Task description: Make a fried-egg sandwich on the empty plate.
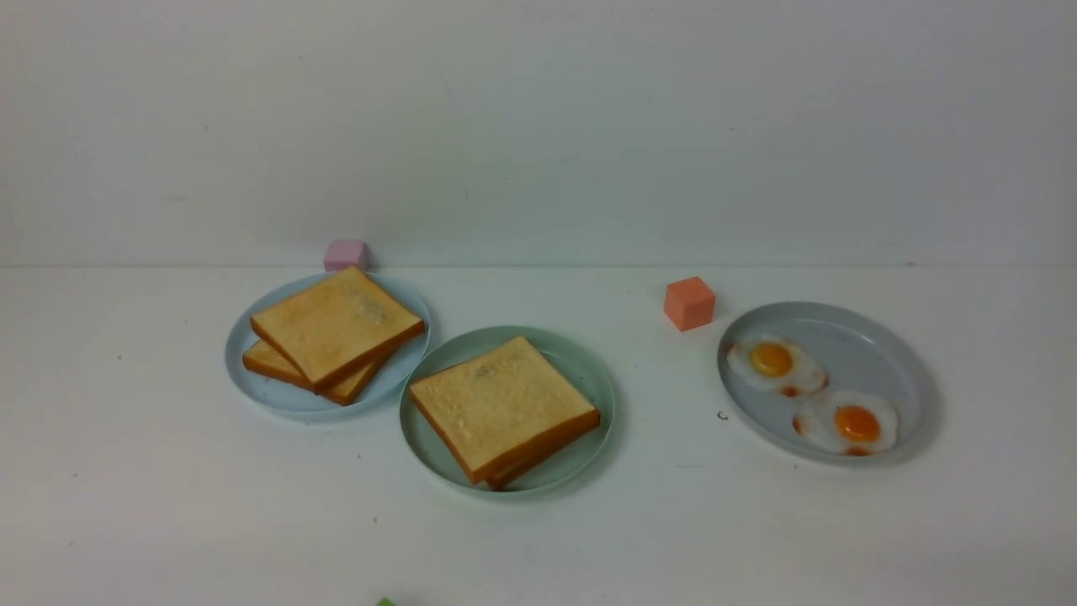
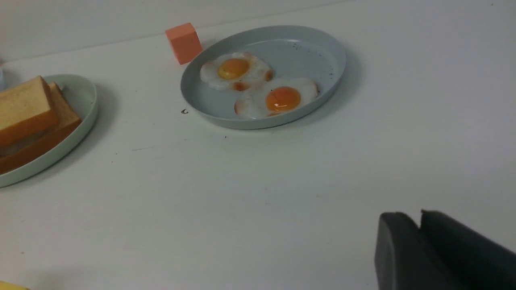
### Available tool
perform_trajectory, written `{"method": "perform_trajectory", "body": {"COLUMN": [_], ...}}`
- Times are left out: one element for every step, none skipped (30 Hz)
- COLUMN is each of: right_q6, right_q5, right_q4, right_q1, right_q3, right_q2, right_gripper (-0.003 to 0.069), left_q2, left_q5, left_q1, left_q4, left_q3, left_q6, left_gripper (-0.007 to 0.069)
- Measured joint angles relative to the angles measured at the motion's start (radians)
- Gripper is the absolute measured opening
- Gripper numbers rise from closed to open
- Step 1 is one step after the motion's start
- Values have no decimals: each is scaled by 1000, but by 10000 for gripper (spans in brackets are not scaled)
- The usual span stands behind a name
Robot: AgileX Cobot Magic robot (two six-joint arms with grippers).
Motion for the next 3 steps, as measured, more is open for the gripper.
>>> {"method": "perform_trajectory", "body": {"right_q6": [0, 0, 0], "right_q5": [0, 0, 0], "right_q4": [0, 0, 0], "right_q1": [0, 0, 0], "right_q3": [0, 0, 0], "right_q2": [0, 0, 0], "right_gripper": [100, 102, 103], "left_q2": [0, 0, 0], "left_q5": [0, 0, 0], "left_q1": [0, 0, 0], "left_q4": [0, 0, 0], "left_q3": [0, 0, 0], "left_q6": [0, 0, 0], "left_gripper": [0, 0, 0]}}
